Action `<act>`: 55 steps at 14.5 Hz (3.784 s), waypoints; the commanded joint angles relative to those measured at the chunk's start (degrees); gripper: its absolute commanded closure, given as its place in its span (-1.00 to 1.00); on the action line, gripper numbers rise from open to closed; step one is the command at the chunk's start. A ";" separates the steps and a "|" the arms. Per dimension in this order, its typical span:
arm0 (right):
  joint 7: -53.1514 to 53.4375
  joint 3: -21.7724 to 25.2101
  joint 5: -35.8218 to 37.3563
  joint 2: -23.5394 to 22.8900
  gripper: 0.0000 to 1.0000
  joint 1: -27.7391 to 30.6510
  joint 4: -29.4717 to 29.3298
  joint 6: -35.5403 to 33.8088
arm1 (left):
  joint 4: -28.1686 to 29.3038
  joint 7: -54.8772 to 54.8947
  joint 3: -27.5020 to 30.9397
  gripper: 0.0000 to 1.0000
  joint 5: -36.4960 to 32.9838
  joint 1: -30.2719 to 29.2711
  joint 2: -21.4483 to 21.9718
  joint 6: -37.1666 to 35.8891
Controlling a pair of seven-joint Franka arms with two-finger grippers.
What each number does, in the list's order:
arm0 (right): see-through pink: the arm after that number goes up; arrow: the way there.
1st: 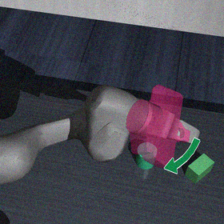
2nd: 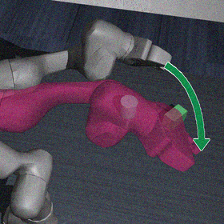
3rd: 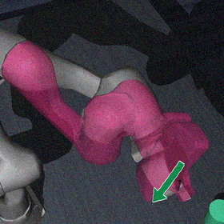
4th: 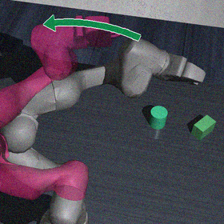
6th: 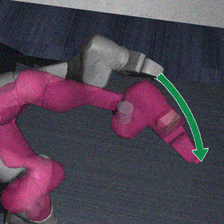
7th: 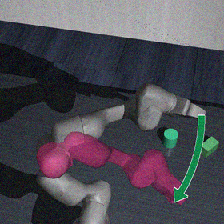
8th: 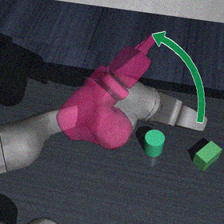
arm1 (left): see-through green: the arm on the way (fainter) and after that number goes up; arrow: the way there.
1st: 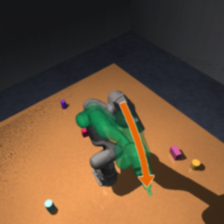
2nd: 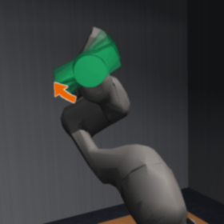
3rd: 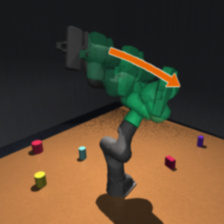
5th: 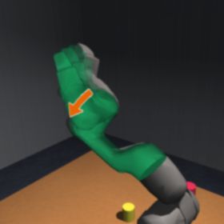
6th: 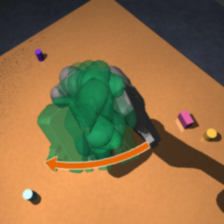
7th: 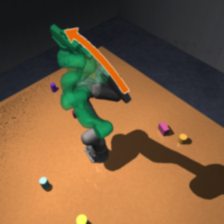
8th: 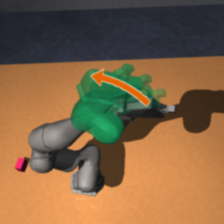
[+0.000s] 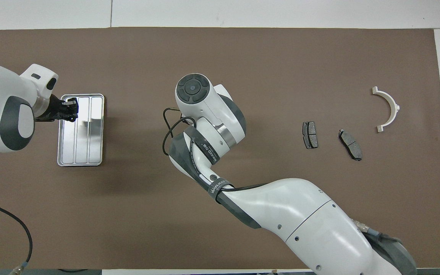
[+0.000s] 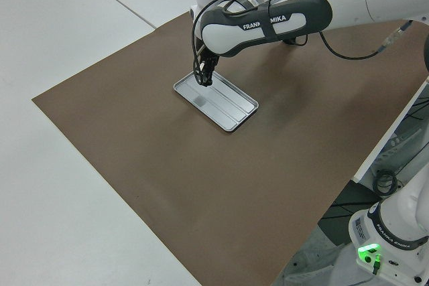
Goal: Place bearing gear from tray to pile
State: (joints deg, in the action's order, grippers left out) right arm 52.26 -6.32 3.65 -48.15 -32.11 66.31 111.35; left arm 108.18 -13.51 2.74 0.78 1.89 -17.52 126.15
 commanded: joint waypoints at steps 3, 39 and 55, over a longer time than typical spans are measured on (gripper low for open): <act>-1.63 -0.53 -0.57 1.39 1.00 0.46 1.81 1.06 | -4.71 -3.44 -0.28 1.00 0.10 0.13 -0.58 -5.02; -49.10 -0.18 -0.58 1.92 1.00 31.67 5.85 9.59 | -3.50 -52.50 -0.54 1.00 -0.69 31.51 -8.41 12.89; -47.70 -0.45 -2.68 11.58 -1.00 31.14 1.82 -14.03 | -5.77 -52.67 0.42 -1.00 -0.69 31.68 -8.76 7.99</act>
State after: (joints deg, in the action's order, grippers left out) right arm 5.30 -6.07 2.87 -38.84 -1.54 68.99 101.86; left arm 103.90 -65.43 1.49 0.79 32.76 -26.63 137.54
